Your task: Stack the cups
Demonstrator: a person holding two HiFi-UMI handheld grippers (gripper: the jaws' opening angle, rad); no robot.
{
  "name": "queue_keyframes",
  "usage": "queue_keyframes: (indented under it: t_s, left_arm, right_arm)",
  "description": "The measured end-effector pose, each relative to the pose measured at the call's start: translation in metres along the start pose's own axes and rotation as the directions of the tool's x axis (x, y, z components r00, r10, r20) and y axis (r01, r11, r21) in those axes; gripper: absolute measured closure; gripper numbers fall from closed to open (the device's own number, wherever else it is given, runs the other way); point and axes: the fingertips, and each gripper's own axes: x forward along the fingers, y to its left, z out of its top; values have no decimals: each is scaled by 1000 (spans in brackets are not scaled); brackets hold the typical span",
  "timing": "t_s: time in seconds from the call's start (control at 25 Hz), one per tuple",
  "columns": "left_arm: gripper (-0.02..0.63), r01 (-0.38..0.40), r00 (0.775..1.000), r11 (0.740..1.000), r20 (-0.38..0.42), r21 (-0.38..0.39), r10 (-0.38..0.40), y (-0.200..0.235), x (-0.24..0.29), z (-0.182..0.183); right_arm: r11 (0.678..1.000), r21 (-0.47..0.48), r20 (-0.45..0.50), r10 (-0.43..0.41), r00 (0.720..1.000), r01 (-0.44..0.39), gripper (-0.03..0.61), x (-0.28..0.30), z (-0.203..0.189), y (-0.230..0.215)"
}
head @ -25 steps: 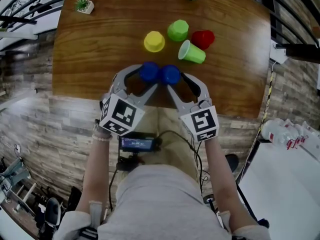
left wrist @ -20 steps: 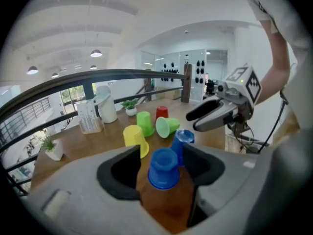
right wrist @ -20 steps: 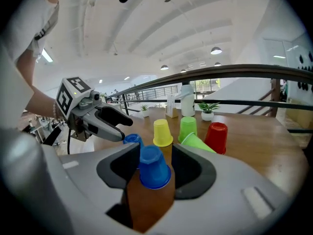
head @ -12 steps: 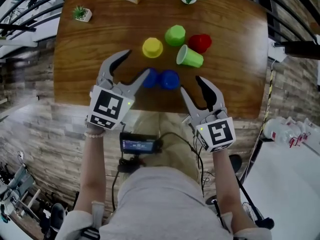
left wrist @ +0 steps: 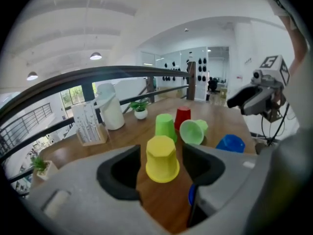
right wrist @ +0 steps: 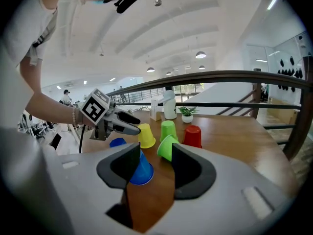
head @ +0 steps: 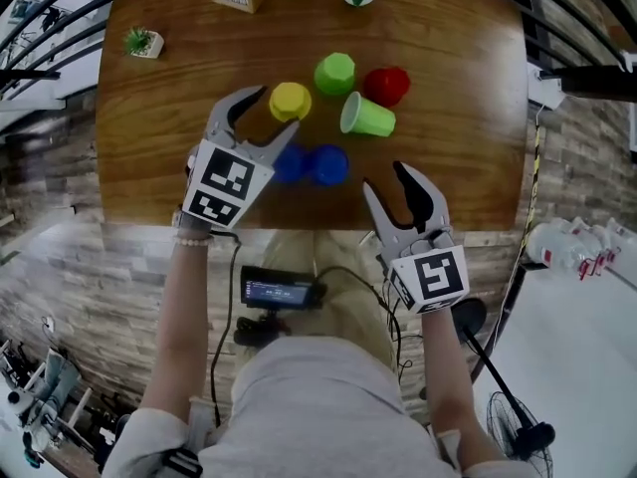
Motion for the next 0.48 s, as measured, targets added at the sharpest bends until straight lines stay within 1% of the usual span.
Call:
queue_keyframes:
  t_s: [0.16,0.24,0.28,0.48]
  left_arm:
    - [363,15,1000,1000,-7,13,-15,0,11,-1]
    - [389,16,1000,1000,-4,19,-16,1,14,0]
    - [413,15,1000,1000,-2,20,-15,1,14,0]
    - [417,1,1000,1000,13,15,-1,3,9,5]
  right_arm:
    - [1000,12,-5,-18,1000,18,390,-1,-4,-6]
    - [1000,15,-11,-22,1000,22,390,0,-6,-7]
    - [1000,17,-14,-23,1000,23,390,0,-7,-8]
    - [1000,16,-14,-17,1000,17,390,1,-6,-9]
